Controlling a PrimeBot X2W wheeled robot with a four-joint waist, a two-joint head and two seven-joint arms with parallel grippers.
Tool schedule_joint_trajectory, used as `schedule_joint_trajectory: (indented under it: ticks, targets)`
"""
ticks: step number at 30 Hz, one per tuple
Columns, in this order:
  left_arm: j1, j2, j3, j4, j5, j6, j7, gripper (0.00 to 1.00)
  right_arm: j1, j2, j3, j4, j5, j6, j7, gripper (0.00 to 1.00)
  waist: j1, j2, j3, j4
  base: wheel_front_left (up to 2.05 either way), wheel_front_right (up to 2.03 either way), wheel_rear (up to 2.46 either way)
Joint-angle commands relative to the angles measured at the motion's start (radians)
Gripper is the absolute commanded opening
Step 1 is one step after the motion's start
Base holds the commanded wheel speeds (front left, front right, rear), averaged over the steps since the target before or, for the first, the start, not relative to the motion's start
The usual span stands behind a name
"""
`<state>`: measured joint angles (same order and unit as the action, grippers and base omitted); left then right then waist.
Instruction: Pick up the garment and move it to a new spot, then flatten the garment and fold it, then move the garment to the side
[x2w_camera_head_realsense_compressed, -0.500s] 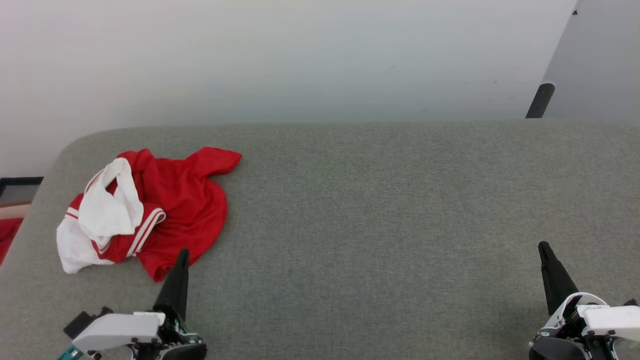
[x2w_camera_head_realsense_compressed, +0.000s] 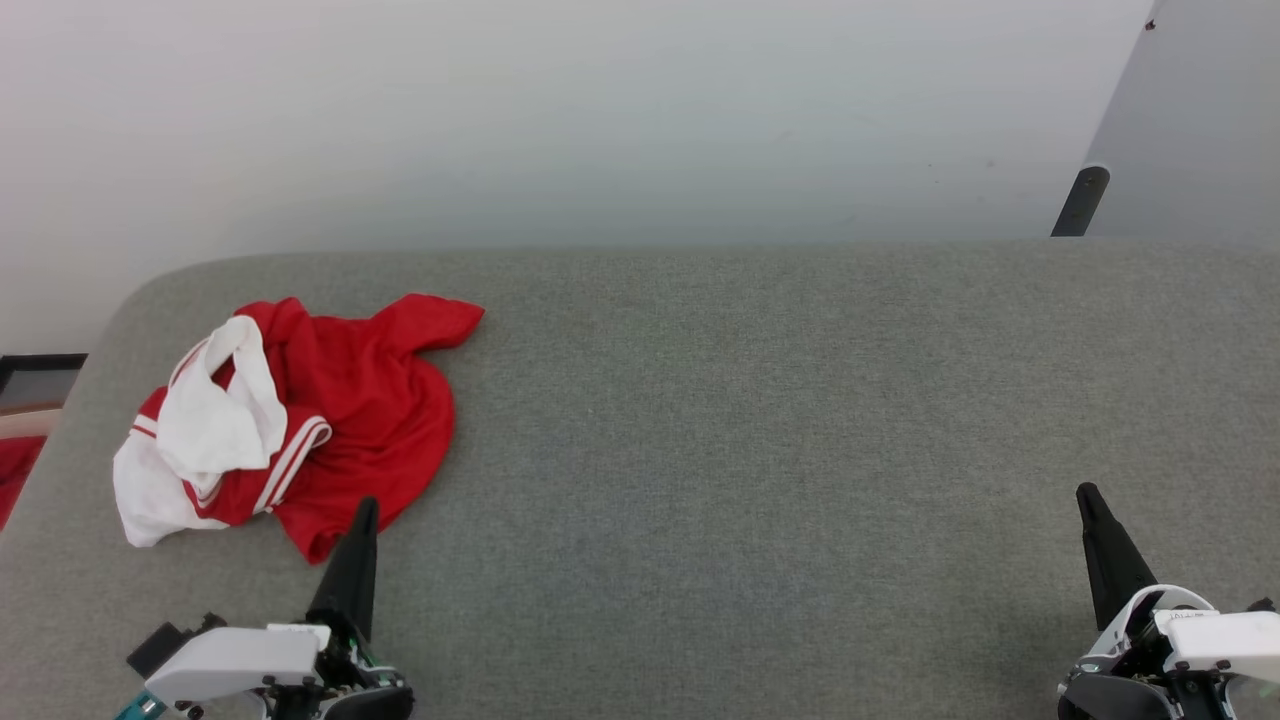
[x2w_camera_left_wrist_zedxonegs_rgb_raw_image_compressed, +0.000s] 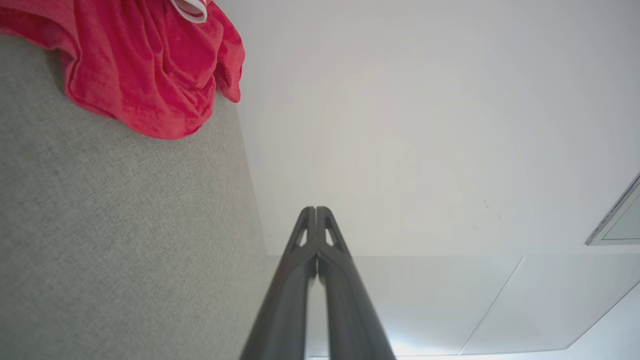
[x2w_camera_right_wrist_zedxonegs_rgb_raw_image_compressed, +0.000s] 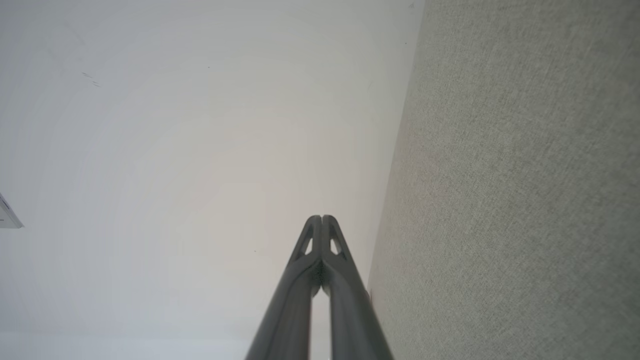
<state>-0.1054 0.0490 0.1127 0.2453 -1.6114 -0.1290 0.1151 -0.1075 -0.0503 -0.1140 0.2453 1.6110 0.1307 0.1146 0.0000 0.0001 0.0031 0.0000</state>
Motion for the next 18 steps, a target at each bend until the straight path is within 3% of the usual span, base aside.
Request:
schedule_joint_trajectory:
  ticks: [1, 2, 8, 18]
  targets:
    - [-0.008, 0.000, 0.002, 0.000, -0.003, -0.003, 0.001, 0.00, -0.004, 0.002, 0.000, 0.000, 0.004, 0.000, 0.000, 0.00, 0.0000, -0.0001, 0.000, 0.000, 0.00, 0.00, 0.00]
    - [0.002, -0.001, -0.001, 0.003, 0.000, 0.000, 0.000, 1.00, 0.001, 0.000, 0.000, 0.003, 0.000, 0.000, 0.000, 1.00, 0.0000, -0.0001, 0.000, 0.000, 0.00, 0.00, 0.00]
    - [0.051, -0.012, -0.009, 0.049, 0.001, 0.002, -0.004, 1.00, 0.042, 0.006, 0.003, 0.050, -0.002, 0.000, -0.003, 1.00, 0.0000, -0.0001, 0.000, 0.000, 0.00, 0.00, 0.00]
    - [0.054, -0.009, -0.057, 0.011, 0.010, 0.005, -0.043, 1.00, 0.057, 0.005, 0.031, 0.016, -0.020, 0.000, -0.050, 1.00, 0.0000, -0.0001, -0.006, -0.002, 0.00, 0.00, 0.00]
